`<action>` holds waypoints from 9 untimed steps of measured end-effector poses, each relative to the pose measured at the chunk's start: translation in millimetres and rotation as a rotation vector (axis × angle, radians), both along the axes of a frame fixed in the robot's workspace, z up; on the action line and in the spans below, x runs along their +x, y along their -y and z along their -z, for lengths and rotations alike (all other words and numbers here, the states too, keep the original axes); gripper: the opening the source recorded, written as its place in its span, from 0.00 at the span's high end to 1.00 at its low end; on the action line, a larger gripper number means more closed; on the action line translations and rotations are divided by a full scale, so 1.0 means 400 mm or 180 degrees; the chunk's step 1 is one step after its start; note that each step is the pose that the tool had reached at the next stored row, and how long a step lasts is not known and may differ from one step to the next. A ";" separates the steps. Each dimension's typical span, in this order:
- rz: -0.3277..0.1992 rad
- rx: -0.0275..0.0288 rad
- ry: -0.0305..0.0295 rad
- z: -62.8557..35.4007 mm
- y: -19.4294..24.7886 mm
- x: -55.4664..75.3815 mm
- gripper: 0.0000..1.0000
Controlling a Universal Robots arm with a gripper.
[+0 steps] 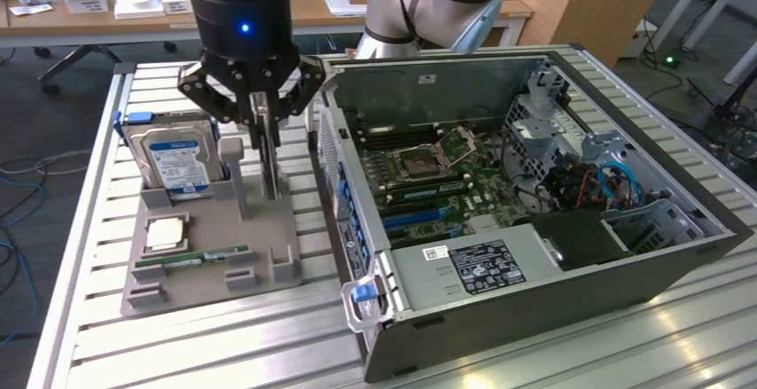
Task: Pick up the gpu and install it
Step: 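Pick up the gpu and move the gpu toward the slot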
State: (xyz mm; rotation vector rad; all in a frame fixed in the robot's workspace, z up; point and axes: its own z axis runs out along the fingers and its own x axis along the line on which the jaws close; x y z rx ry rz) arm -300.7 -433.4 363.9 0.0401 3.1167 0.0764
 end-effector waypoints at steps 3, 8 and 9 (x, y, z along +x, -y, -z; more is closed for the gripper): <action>0.0000 0.0000 0.0000 -0.030 0.000 0.000 0.74; 0.0000 0.0000 0.0000 -0.079 0.000 0.000 0.74; 0.0000 0.0000 0.0000 -0.088 0.000 0.000 0.74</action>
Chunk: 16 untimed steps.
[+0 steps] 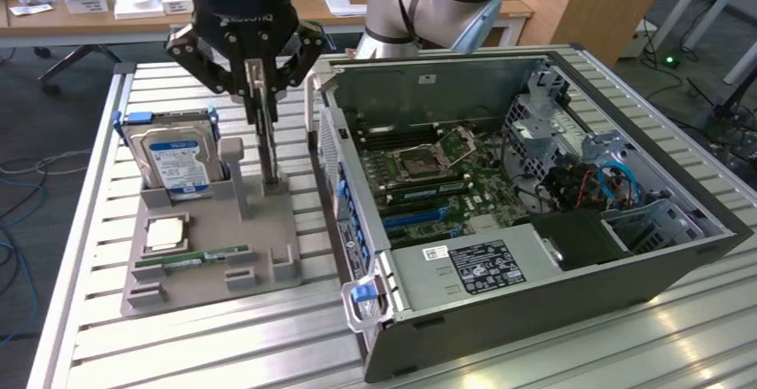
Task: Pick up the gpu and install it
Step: 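Pick up the gpu and move the gpu toward the slot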
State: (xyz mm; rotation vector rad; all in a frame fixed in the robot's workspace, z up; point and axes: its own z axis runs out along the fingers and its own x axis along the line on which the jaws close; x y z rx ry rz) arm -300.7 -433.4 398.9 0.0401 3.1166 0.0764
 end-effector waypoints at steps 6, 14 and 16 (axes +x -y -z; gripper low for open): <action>0.0000 0.0000 0.0000 -0.044 0.000 0.000 0.74; 0.0000 0.0000 0.0000 -0.050 0.000 0.000 0.74; 0.0000 0.0000 -0.0001 -0.051 0.000 0.000 0.74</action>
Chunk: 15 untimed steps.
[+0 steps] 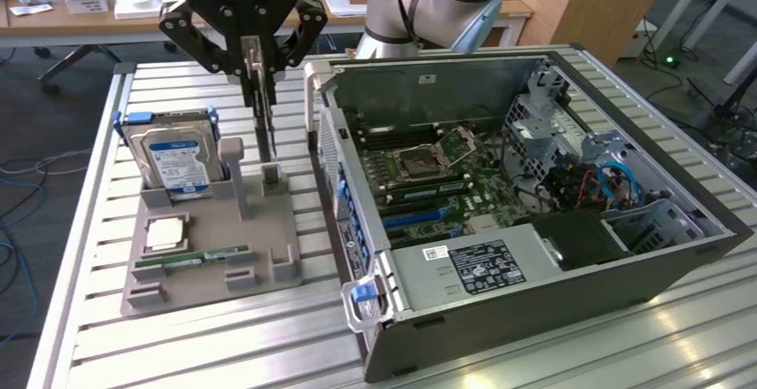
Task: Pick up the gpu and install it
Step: 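Pick up the gpu and move the gpu toward the slot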
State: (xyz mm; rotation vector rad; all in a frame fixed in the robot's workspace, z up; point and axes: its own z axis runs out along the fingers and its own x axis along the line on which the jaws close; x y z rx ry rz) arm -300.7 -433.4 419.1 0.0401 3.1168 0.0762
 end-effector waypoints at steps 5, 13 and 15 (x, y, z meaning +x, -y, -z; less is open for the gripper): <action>0.0000 0.0001 0.0001 -0.007 0.000 0.000 0.74; 0.0000 0.0000 0.0000 -0.007 0.000 0.001 0.74; -0.0001 0.0000 0.0000 -0.007 0.000 0.004 0.74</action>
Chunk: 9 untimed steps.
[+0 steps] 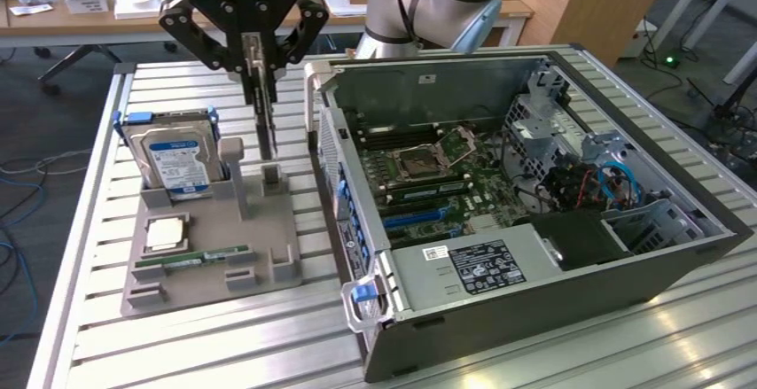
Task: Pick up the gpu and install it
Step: 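Pick up the gpu and move the gpu toward the slot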
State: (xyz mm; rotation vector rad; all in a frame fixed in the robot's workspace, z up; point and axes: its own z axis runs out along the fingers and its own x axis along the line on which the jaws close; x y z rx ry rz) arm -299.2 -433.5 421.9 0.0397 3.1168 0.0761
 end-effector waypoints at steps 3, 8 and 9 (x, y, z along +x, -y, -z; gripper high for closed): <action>0.0001 0.0000 0.0000 0.000 0.000 0.006 0.74; 0.0001 0.0000 0.0000 0.000 0.000 0.021 0.74; 0.0001 0.0000 0.0000 0.000 0.000 0.024 0.74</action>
